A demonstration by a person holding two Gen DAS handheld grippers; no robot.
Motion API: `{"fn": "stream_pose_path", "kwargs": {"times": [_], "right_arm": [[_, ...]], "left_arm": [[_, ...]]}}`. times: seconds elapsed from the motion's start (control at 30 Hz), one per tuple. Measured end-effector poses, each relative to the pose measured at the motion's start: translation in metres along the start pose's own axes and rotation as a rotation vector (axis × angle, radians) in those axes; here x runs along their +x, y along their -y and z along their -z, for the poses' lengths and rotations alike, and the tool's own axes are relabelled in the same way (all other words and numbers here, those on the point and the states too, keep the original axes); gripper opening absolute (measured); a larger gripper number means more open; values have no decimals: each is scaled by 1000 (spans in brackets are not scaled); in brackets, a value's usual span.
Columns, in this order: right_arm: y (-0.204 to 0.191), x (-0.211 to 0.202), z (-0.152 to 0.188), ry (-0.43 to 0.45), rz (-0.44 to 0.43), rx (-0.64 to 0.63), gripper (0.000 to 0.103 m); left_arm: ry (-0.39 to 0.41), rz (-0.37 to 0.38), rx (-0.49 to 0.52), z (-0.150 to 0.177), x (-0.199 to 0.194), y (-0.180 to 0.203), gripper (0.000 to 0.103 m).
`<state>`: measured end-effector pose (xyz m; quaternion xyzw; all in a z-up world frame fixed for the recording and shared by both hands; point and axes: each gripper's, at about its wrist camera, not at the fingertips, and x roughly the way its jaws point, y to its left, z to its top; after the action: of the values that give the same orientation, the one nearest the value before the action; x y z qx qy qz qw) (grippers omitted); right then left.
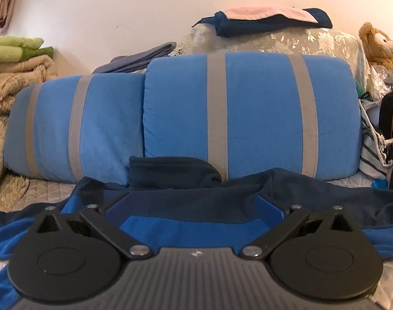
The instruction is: Fold clothes
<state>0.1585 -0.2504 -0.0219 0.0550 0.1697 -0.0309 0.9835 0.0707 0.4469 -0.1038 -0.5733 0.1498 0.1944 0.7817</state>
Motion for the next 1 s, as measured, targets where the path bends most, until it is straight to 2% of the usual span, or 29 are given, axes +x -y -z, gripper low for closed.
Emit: {"fn": "stream_pose_path", "kwargs": {"times": [0.07,0.13,0.17,0.2,0.27,0.57,0.67,0.9,1.0], "right_arm": [[-2,0,-1,-3,-3,-8,103],[-3,2,-1,-10,-4,-13,103],[-3,3,-1,-13,-4,-16,103],[-4,3,0,-17,0,-19,103],[-4,4,0,-24,6,-21,103],[3,8,0,-60,7,23,103],[4,8,0,-66,11,31,103],[1,9,3,-76,0,15,103],[-2,10,3,-85,-15,5,103]], "left_arm": [[-29,13,-40,0,7,-5,69],[-70,15,-76,0,12,-10,54],[-86,6,-86,-1,14,-11,39],[-93,-9,-89,-2,14,-11,29],[-95,-11,-81,-4,12,-9,23],[-59,-4,-6,-2,-1,17,11],[-47,-2,82,-1,-5,37,10],[-21,24,380,7,-16,105,10],[-29,77,500,19,-20,142,10]]}}
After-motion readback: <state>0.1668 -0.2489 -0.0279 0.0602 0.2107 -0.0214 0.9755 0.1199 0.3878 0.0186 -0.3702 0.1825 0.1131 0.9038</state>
